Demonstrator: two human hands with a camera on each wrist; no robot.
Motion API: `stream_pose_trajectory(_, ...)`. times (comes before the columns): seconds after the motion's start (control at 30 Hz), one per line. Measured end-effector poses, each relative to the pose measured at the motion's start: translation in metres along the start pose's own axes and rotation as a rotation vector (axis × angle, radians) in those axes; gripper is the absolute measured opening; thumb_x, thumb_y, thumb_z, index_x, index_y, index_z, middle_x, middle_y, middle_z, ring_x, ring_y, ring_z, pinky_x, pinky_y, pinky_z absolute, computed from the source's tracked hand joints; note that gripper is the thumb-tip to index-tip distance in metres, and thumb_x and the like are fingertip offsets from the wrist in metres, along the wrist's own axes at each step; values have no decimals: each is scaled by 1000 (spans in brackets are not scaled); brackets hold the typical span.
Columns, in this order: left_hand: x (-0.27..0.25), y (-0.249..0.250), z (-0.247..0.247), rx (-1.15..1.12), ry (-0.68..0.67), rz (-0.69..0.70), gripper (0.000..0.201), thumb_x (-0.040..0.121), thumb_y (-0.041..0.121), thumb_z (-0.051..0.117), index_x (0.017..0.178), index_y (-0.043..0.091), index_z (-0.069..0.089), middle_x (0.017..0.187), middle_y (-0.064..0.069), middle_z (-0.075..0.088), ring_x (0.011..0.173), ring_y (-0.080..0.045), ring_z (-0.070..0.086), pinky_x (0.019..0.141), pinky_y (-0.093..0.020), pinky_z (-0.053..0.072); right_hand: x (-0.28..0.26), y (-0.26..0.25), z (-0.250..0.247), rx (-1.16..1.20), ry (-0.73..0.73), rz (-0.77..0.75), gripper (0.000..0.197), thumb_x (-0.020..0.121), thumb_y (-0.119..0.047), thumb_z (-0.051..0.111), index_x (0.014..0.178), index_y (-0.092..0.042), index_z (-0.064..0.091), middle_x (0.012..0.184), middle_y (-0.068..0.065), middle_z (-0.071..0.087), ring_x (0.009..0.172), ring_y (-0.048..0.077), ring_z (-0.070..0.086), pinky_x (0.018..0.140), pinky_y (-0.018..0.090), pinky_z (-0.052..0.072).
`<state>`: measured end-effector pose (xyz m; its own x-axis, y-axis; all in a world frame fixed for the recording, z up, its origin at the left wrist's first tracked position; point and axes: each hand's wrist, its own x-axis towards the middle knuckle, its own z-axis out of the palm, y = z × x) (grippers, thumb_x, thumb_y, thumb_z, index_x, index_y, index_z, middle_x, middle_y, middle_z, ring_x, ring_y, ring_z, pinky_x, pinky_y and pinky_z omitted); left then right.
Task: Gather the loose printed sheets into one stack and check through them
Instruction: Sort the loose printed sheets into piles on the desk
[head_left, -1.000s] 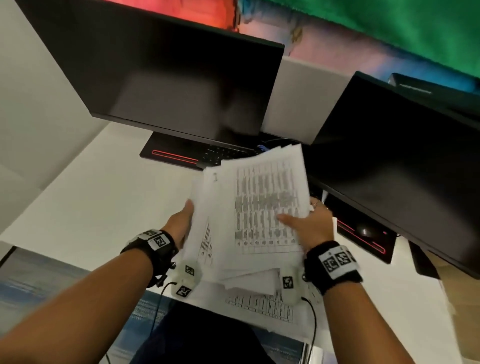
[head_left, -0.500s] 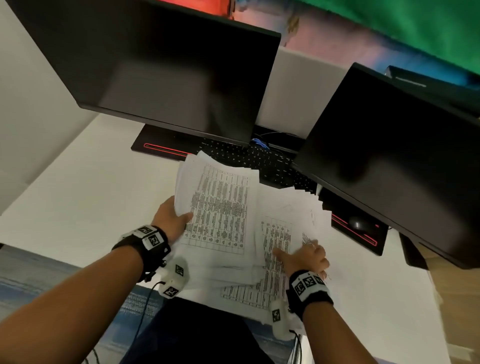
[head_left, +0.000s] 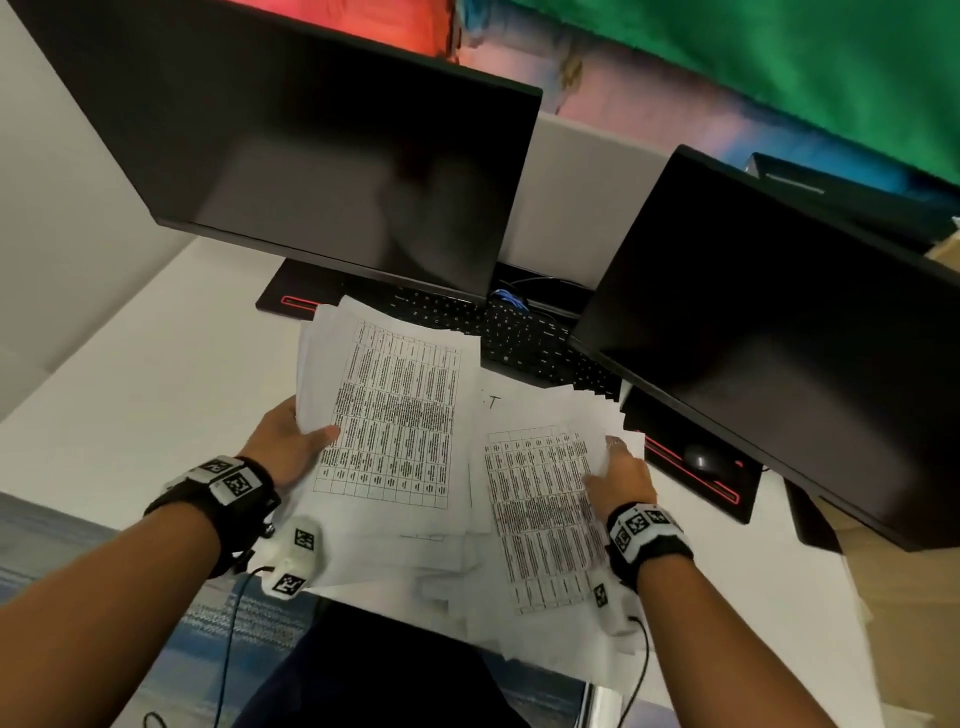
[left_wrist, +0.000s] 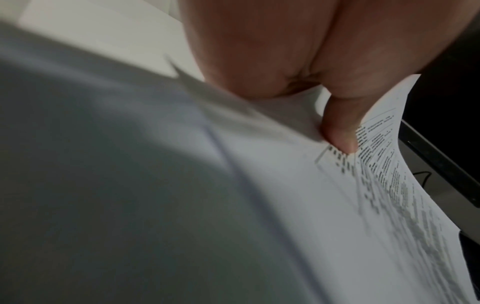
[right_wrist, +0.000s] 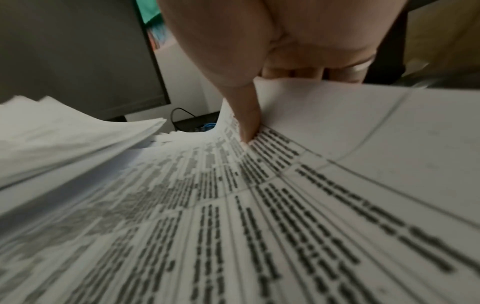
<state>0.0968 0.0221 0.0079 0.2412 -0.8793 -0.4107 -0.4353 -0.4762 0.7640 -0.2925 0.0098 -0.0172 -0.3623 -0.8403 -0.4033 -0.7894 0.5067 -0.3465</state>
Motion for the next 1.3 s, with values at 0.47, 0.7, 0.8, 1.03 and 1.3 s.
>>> stream_pose_trajectory(0.47, -2, -12, -3, 18, 17, -22, 35, 91, 22, 68, 124, 16, 59, 111, -5, 68, 102, -28, 63, 86, -37, 47, -24, 1, -4, 191, 12, 1, 51, 83, -24, 79, 127, -7, 58, 123, 12, 67, 114, 31, 64, 97, 40, 55)
stream_pose_trajectory(0.7, 1, -9, 10, 76, -27, -31, 36, 92, 20, 66, 126, 10, 60, 110, -5, 65, 99, -27, 60, 85, -34, 45, -83, -60, -125, 212, 345, -309, 27, 84, -28, 78, 103, -17, 62, 90, -3, 64, 85, 20, 61, 75, 30, 53)
stream_pose_trajectory(0.8, 4, -8, 17, 61, -33, -37, 36, 92, 20, 66, 126, 10, 60, 110, -6, 66, 100, -29, 64, 79, -33, 47, -108, -86, -165, 376, 387, -423, 35, 78, -26, 84, 97, -22, 55, 80, -17, 57, 74, 8, 60, 65, 19, 47)
stream_pose_trajectory(1.03, 8, -6, 20, 101, -54, -20, 31, 93, 22, 63, 124, 14, 61, 101, -1, 67, 89, -22, 64, 63, -23, 45, -92, -112, -134, 839, 221, -299, 35, 74, -26, 86, 102, -20, 64, 91, -8, 73, 78, 3, 72, 66, 30, 59)
stream_pose_trajectory(1.3, 23, -12, 13, -13, -103, -146, 81, 86, 72, 30, 129, 10, 61, 127, -10, 65, 114, -32, 62, 105, -46, 45, -17, -102, 34, 313, -50, 41, 60, 97, -15, 58, 151, -5, 34, 150, 18, 47, 135, 33, 49, 108, 34, 41)
